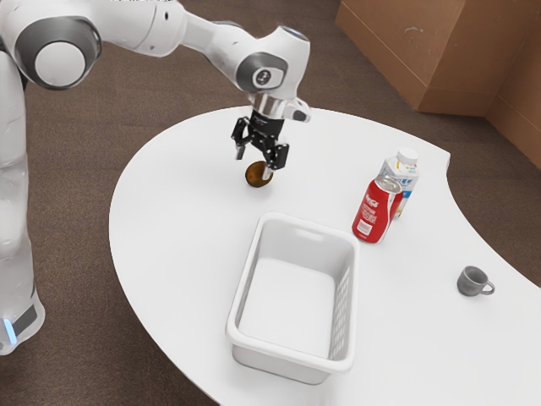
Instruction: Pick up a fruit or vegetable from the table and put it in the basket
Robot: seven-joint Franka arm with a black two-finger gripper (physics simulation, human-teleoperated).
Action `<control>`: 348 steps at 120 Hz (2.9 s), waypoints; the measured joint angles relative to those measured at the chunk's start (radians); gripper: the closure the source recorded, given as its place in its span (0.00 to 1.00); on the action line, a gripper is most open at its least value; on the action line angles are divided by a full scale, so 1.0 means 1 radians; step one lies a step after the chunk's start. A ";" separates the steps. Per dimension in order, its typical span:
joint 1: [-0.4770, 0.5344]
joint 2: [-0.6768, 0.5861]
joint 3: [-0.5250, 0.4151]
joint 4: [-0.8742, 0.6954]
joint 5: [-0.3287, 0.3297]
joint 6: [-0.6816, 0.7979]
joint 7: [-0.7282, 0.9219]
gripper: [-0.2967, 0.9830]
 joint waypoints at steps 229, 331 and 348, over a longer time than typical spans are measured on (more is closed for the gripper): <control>0.010 0.126 0.000 0.067 0.011 0.047 -0.023 0.42; 0.086 -0.155 -0.220 0.004 0.054 -0.051 -0.017 0.55; 0.101 -0.228 -0.372 -0.011 0.048 -0.096 -0.036 0.54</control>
